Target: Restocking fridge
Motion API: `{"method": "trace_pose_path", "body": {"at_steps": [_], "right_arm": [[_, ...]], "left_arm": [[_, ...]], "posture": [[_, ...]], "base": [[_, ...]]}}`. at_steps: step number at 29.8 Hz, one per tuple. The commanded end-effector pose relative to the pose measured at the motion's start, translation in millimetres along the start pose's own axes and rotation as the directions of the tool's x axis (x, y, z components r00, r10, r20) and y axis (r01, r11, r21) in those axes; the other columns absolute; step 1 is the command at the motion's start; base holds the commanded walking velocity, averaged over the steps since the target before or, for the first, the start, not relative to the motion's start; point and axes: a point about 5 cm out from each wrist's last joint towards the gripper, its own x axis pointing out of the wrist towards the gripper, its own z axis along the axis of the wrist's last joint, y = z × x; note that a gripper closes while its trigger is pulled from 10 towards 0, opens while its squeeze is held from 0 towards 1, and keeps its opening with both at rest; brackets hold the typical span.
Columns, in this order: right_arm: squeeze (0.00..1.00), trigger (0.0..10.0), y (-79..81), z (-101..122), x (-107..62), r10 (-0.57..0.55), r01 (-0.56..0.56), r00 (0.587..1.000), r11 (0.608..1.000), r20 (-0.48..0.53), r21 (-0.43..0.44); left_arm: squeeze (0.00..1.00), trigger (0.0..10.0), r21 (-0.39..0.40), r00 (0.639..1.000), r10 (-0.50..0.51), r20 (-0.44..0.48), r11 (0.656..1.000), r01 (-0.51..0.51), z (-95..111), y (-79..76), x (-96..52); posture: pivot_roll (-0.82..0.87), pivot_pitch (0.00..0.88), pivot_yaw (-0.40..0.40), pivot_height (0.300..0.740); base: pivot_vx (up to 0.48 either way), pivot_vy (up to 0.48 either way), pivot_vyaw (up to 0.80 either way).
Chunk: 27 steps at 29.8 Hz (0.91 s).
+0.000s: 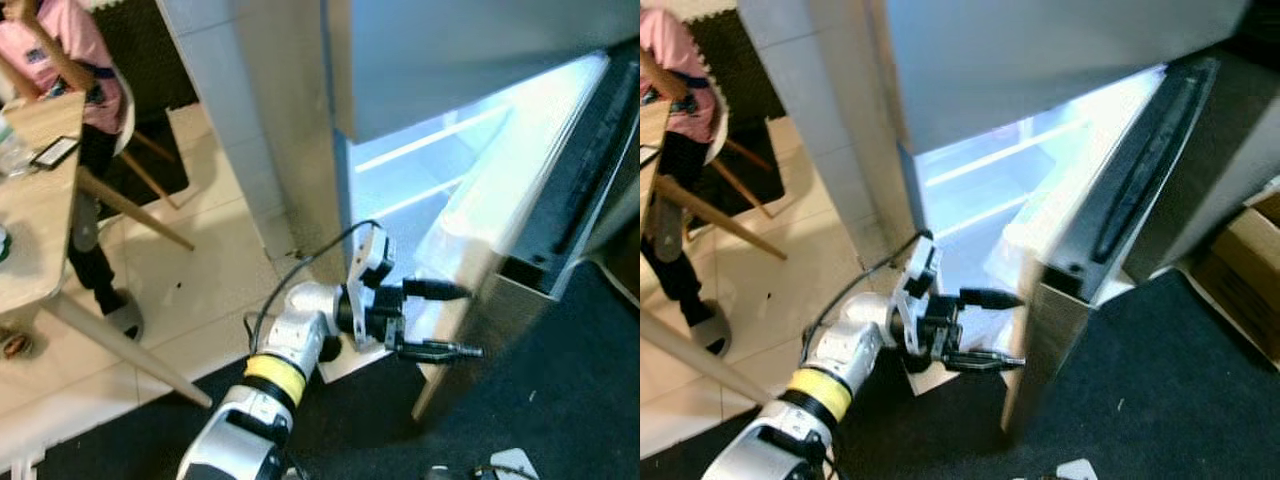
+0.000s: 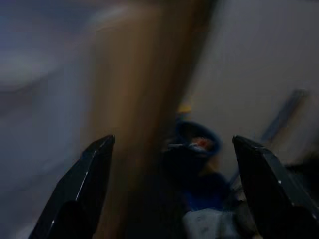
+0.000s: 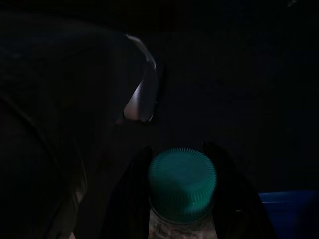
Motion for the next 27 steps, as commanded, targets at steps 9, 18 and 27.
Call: {"method": "trace_pose_path", "body": {"at_steps": [9,18,27], "right_arm": [[0.0,10.0,9.8,30.1,3.3,0.048,-0.056,0.991,0.997,0.128,0.061],[0.0,10.0,11.4,61.2,3.5,0.085,-0.1,0.968,0.993,0.237,0.054],[0.0,10.0,26.0,88.8,2.3,0.21,-0.205,0.929,0.978,0.305,-0.049]], "left_arm": [[0.0,10.0,-0.093,0.58,0.699,-0.418,0.602,-0.793,-100.3,-23.9,-162.0],[0.0,10.0,-0.063,0.251,0.738,-0.626,0.273,-0.96,-146.6,-76.7,-215.9],[0.0,10.0,-0.001,0.013,0.649,-0.76,0.018,-1.0,-180.8,-125.9,-232.0]], "posture": [[-0.15,0.042,0.111,0.74],[-0.14,0.009,0.105,0.74],[-0.13,0.0,0.085,0.74]], "base": [[0.0,0.0,0.0],[0.0,0.0,0.0],[0.0,0.0,0.0]]}}
